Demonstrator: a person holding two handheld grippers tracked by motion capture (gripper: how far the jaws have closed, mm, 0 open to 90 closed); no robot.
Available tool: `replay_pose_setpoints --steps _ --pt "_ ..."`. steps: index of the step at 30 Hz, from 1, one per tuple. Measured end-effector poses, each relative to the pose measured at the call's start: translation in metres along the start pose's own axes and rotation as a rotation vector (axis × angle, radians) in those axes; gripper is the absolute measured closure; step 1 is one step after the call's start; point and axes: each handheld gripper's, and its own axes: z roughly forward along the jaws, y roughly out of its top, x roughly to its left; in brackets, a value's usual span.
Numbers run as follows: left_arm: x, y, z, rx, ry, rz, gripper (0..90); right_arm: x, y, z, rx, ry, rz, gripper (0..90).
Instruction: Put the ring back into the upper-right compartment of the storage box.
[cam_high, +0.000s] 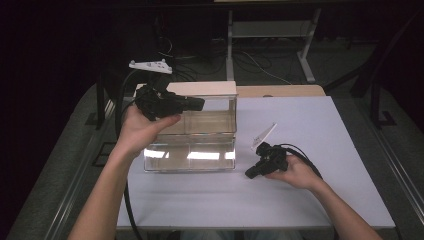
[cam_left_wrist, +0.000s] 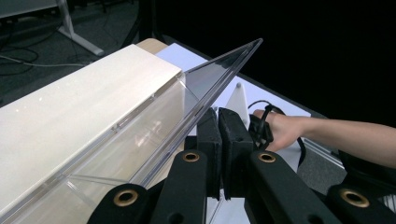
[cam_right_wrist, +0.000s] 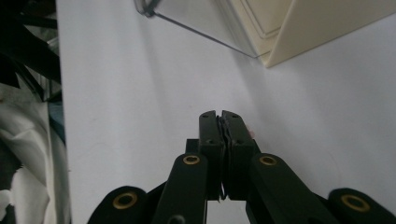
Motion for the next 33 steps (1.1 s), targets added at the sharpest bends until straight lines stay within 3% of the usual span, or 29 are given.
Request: replay_pose_setpoints --steps 3,24,33 --pt "0.000 0.000 0.000 0.000 -0.002 0.000 87.4 0.000 0.001 -0.007 -0.017 0.013 0.005 88.0" --pt "0.001 0.000 0.000 0.005 -0.002 -0.001 88.9 0.021 0.014 -0.045 0.015 0.006 -0.049 88.0" --pt "0.001 0.000 0.000 0.008 -0.006 0.000 89.0 0.031 0.026 -0.069 0.021 -0.026 -0.117 88.0"
